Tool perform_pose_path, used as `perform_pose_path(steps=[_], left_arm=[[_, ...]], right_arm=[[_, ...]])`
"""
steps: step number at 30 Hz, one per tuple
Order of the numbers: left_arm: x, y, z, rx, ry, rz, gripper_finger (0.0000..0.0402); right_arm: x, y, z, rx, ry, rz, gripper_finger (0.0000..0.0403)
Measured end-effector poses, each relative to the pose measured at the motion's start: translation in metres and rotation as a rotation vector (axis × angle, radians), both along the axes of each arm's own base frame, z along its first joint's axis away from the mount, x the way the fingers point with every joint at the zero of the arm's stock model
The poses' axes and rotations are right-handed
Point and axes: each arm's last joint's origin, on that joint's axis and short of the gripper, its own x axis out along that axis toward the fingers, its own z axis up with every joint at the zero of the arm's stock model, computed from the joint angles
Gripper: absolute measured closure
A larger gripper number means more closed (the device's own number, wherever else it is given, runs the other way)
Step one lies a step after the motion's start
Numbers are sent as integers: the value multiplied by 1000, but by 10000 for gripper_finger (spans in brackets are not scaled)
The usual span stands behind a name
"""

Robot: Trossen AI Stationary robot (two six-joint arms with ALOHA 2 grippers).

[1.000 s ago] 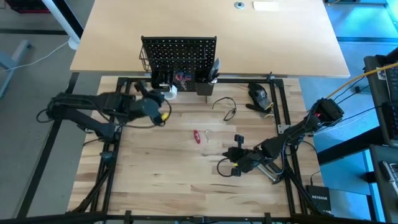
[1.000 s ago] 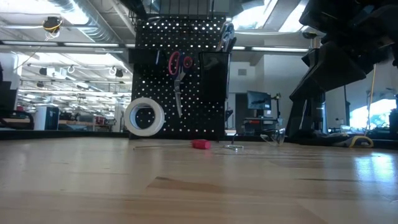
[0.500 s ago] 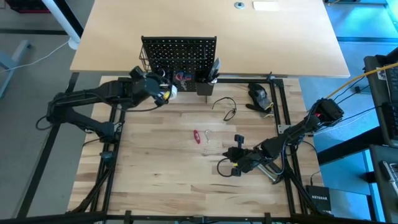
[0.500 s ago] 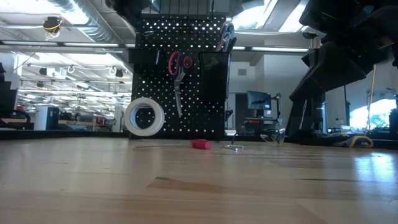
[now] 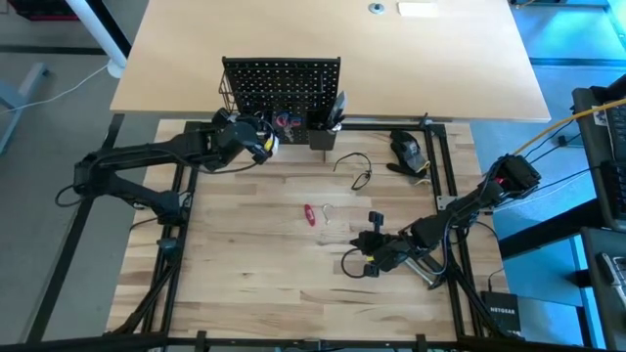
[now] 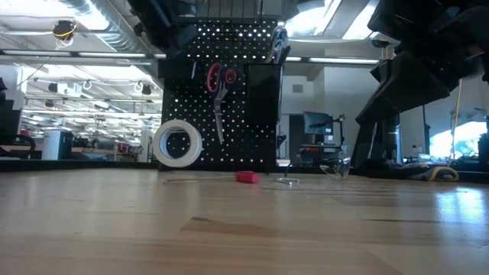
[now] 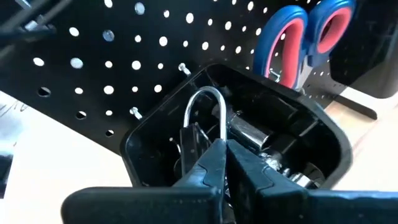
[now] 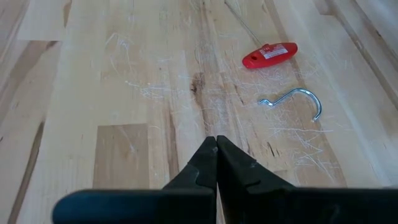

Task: Hang tools onto peg board
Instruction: Put the silver hanger hook into the left black bin on the peg board

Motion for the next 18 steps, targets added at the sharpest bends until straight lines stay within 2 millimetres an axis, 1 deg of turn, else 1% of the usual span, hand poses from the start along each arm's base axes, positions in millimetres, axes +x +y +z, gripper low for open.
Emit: perform_pose_path(steps=[2, 4, 8, 10, 14, 18], left_arm=[[1, 1, -1, 1, -6, 2, 392], [1, 1, -1, 1, -14, 3, 375], [0, -2, 0, 2, -20, -7, 326], [-2, -6, 4, 4, -28, -19, 301], [-5, -19, 20, -9, -54, -89, 265], [-12, -41, 33, -60, -54, -193, 251]], right_arm=[[0, 0, 0, 0, 0, 0, 400], [0, 0, 0, 0, 0, 0, 400], [0, 0, 0, 0, 0, 0, 400], [0, 0, 0, 0, 0, 0, 400], [0, 0, 0, 0, 0, 0, 400], [0, 0, 0, 0, 0, 0, 400]])
